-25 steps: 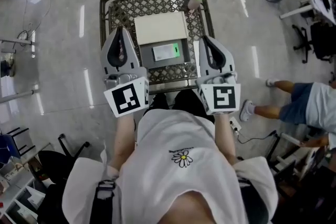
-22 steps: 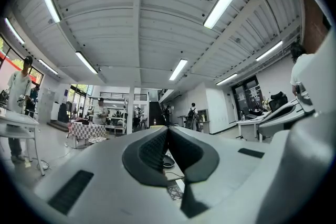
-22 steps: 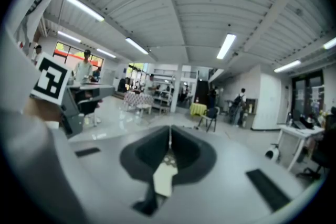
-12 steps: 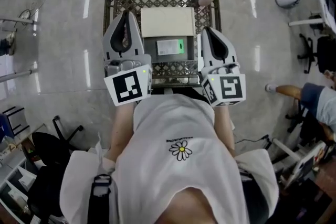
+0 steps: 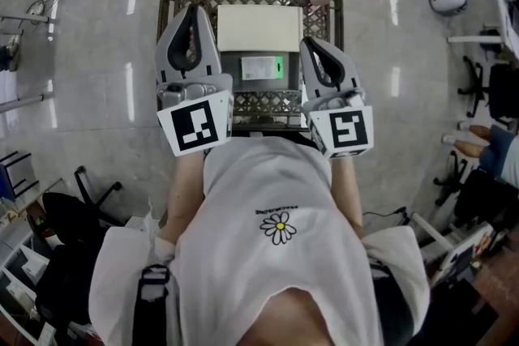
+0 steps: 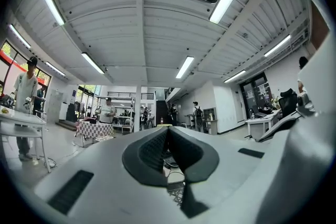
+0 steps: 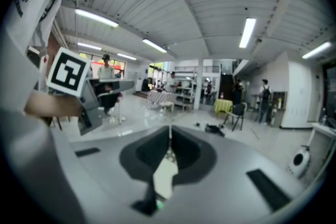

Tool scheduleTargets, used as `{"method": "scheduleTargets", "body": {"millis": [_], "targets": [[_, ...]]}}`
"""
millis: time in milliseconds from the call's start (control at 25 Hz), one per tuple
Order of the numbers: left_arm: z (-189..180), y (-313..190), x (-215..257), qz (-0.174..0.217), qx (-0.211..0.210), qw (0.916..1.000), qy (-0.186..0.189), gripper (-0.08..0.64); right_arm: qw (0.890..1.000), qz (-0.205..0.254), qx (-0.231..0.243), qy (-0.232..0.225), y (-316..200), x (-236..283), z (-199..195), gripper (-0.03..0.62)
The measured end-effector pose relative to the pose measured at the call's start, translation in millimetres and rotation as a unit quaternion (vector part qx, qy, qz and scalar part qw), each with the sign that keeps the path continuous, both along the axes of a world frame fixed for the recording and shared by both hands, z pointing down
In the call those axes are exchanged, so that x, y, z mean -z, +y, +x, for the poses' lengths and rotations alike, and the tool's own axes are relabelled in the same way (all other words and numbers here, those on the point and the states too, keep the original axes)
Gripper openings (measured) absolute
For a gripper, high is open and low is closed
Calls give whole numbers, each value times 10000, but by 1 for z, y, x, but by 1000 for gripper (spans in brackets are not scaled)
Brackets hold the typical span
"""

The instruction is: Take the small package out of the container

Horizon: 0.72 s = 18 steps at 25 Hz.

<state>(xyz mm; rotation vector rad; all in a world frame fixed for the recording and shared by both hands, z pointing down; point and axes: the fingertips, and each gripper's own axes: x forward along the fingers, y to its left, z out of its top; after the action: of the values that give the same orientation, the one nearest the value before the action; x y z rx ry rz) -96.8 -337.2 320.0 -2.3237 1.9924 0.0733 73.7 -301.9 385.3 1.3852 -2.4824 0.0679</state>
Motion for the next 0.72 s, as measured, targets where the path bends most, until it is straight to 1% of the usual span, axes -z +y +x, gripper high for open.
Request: {"method": "scheduleTargets", "body": {"millis": [120,160,200,240,280,320,480,520,600,640,720], "targets": [[-5,-1,-2,-39,82,10000,20,25,9994,-94,328,75,-2,0,-9,34],[-7,-1,-2,-28,106,9999,16,25,9986,-157,465,202,-3,-3,-11,34],[-8,-2,-1,0,124,9999,10,25,9968,-269,635,407,-4,-8,-14,35],[-9,-2,0,34,138,9999,3,25,9931,-431,854,677,-4,-16,-19,50],[-11,-2,1,59,155,9999,-4,25,9872,-597,1109,982,-3,-26,-24,157],[-12,-1,1,66,175,9998,-12,25,9796,-717,1359,1292,0,-37,-30,227],[-19,2,-4,-22,272,9996,-68,25,9463,-891,2093,2295,9,-86,-47,272],[-22,2,-7,-50,302,9995,-92,25,9349,-920,2233,2599,11,-100,-49,281],[-27,4,-13,-126,385,9991,-123,25,9074,-1013,2501,3223,17,-132,-51,285],[-31,5,-17,-175,431,9988,-121,25,8943,-1120,2637,3437,20,-149,-53,285],[-38,7,-25,-272,523,9982,-92,25,8721,-1414,2916,3665,29,-181,-55,287]]}}
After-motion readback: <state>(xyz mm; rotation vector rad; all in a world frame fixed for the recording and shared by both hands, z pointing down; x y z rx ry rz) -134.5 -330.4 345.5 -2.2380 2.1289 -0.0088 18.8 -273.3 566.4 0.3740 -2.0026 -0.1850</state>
